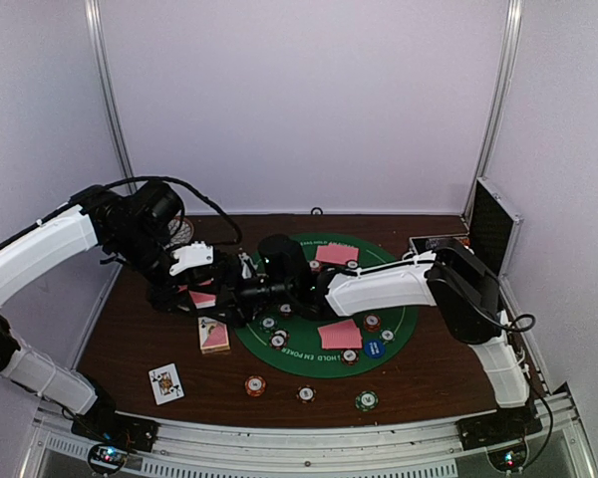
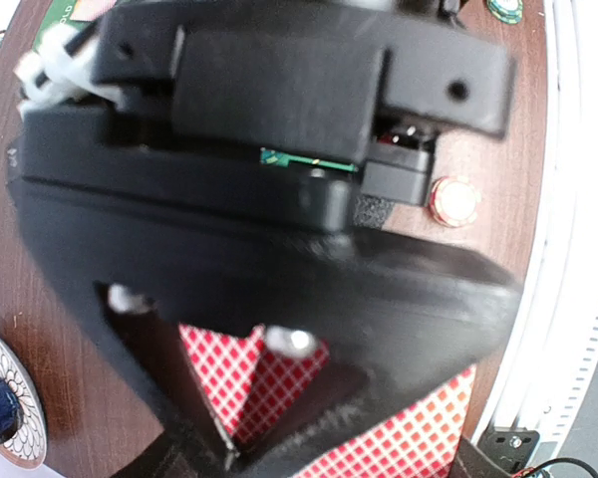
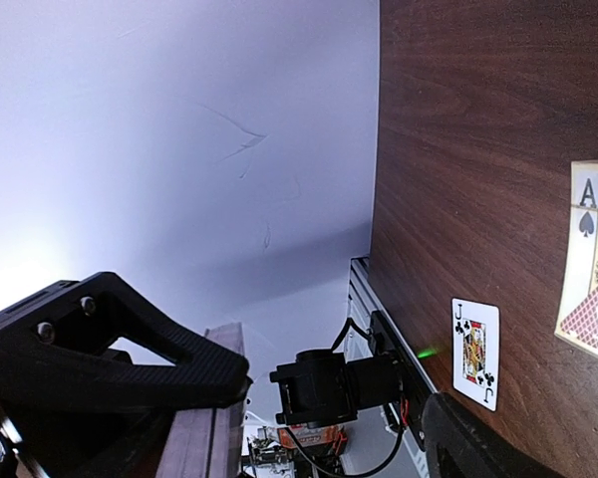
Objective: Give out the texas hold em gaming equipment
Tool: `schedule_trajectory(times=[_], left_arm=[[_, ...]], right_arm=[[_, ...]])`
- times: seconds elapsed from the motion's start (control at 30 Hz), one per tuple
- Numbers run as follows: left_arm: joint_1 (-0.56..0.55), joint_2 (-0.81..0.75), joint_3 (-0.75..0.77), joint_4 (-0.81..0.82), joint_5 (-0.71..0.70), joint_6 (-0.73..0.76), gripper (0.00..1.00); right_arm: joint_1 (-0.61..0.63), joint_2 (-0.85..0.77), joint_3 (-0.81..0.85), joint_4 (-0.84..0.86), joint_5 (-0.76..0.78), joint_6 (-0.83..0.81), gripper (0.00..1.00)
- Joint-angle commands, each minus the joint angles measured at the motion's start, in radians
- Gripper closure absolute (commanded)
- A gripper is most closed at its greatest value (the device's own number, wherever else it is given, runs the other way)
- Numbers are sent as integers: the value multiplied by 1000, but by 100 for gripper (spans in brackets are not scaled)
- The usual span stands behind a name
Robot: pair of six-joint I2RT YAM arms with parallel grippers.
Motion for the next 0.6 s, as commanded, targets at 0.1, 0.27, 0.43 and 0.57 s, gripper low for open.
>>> schedule_trajectory(times=[0.1, 0.27, 0.43, 0.57], left_arm=[[0, -28, 28, 27, 20, -5, 78], [0, -29, 26, 27, 17, -5, 78], [0, -28, 26, 27, 20, -5, 78], [0, -25, 31, 26, 22, -7, 78]], right_arm=[[-17, 3, -15, 57, 5, 25, 23], [-31, -39, -69, 57, -8, 15, 29], [-39, -83, -128, 72, -22, 8, 34], [-47, -104, -135, 36, -45, -15, 37]])
